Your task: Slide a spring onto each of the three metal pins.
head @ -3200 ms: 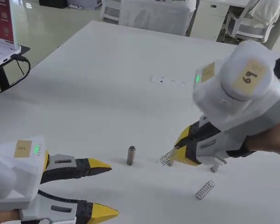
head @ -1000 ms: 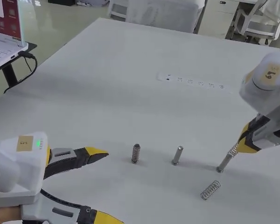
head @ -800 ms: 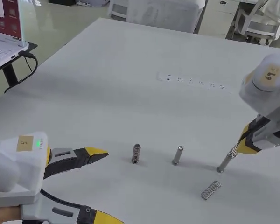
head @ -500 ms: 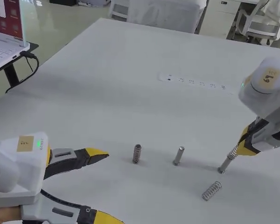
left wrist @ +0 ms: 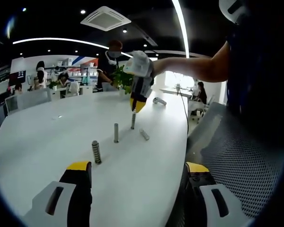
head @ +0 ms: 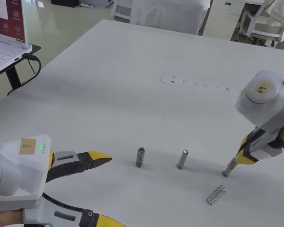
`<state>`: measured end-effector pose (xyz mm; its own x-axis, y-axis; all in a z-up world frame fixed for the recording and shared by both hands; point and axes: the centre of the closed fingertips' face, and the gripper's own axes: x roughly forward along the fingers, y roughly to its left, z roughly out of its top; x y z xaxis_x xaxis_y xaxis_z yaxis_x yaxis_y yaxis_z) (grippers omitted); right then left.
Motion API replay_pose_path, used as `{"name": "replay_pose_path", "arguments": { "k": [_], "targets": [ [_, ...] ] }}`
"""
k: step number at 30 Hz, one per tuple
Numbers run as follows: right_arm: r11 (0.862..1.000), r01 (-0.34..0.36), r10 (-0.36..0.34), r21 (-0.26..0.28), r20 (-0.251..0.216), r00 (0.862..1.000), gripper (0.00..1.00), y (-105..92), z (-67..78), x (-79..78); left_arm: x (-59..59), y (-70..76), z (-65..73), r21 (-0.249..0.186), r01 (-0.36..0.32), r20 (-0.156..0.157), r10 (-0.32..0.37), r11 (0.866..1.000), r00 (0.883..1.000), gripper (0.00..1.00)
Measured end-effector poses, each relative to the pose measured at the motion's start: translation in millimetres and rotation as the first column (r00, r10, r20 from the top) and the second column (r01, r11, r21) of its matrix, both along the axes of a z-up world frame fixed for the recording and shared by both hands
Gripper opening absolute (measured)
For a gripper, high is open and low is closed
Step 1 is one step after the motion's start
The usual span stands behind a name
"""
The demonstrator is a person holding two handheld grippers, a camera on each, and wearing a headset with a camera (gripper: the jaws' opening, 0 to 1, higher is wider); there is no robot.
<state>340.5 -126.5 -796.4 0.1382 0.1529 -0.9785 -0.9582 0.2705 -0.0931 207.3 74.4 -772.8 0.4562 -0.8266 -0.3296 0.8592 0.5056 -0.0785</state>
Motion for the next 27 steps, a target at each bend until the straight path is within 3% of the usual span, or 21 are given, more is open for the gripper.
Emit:
{"name": "replay_pose_path", "arguments": {
  "k": [16, 27],
  "targets": [
    [1.000, 0.016, -0.016, 0.013, -0.039, 0.999, 0.08, 3.8, -24.3, -1.7, -2.0, 0.9, -1.2, 0.001, 0.001, -0.002, -0.001, 1.000, 1.000, 0.75],
    [1.000, 0.017, -0.016, 0.021, -0.035, 0.999, 0.09, 4.5, -27.7, -5.1, -3.4, 0.7, -2.3, -0.002, 0.000, -0.005, 0.000, 1.000, 1.000, 0.75]
  ]
}}
